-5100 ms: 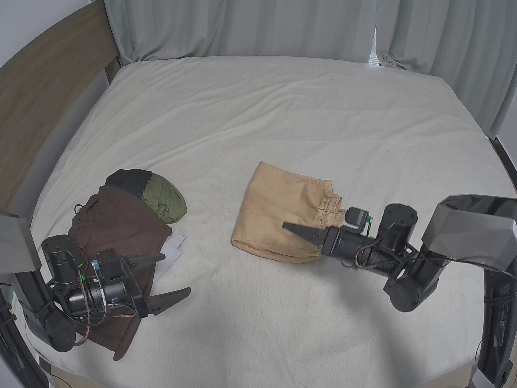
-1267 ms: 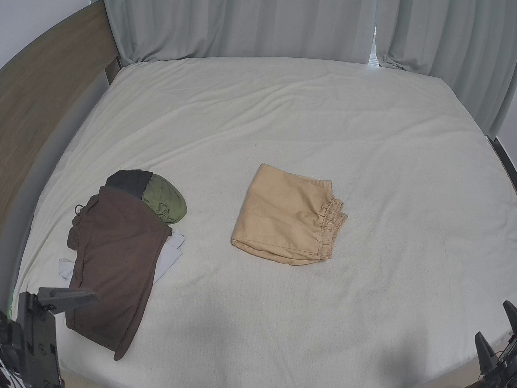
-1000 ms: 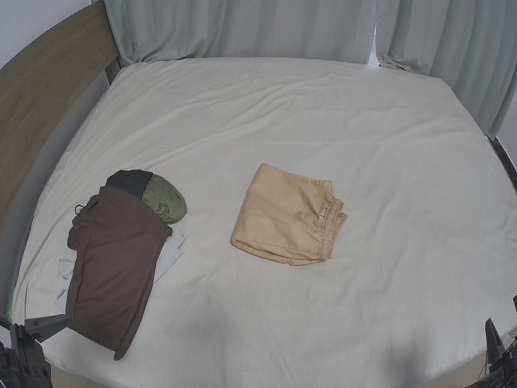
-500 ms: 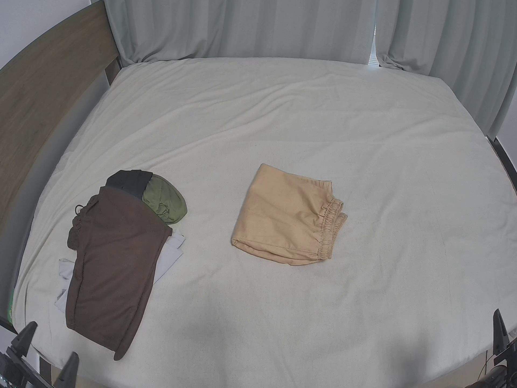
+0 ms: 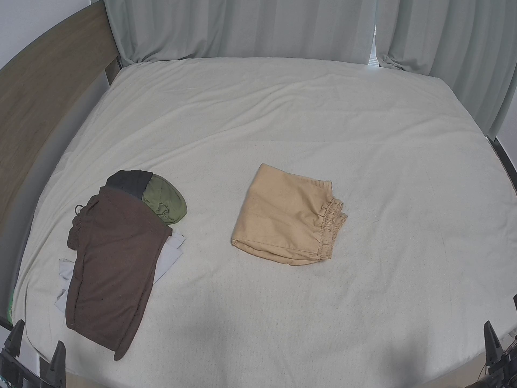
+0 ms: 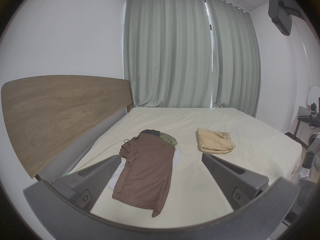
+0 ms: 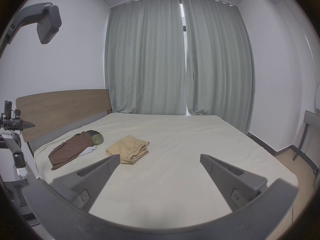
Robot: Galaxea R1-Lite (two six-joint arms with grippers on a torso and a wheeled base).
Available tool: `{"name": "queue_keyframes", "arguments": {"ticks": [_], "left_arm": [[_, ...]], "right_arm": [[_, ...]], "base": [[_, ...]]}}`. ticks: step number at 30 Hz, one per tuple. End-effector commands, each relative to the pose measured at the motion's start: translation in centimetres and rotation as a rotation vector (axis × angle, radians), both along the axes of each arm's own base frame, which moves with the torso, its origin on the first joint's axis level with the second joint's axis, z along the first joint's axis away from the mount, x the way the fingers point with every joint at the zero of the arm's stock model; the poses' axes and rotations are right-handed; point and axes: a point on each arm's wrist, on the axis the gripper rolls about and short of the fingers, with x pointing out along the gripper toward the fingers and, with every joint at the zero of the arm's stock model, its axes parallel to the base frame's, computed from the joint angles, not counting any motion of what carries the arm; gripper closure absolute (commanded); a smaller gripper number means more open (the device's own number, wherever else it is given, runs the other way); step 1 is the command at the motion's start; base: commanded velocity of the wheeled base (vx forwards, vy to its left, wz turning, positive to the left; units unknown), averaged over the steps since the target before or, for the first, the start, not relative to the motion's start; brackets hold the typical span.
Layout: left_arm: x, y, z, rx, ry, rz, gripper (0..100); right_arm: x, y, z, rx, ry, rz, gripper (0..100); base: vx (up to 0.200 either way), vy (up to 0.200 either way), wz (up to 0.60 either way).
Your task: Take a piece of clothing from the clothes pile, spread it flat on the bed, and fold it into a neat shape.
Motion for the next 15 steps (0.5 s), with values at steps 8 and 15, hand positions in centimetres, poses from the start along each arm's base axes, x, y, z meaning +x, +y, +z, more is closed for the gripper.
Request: {"name": "queue_keyframes", "arguments": {"ticks": [8, 15], "left_arm": [[0.02, 0.00, -0.46, -0.001, 0.001, 0.000, 0], [0.03, 0.00, -0.46, -0.006, 0.003, -0.001, 0]], "right_arm": [[0.01, -0.24, -1.23, 0.022, 0.095, -0.112, 0], [0.07, -0.24, -1.26, 0.034, 0.086, -0.101, 0]], "base": [[0.000, 0.000, 0.00], [0.000, 0.000, 0.00]]}}
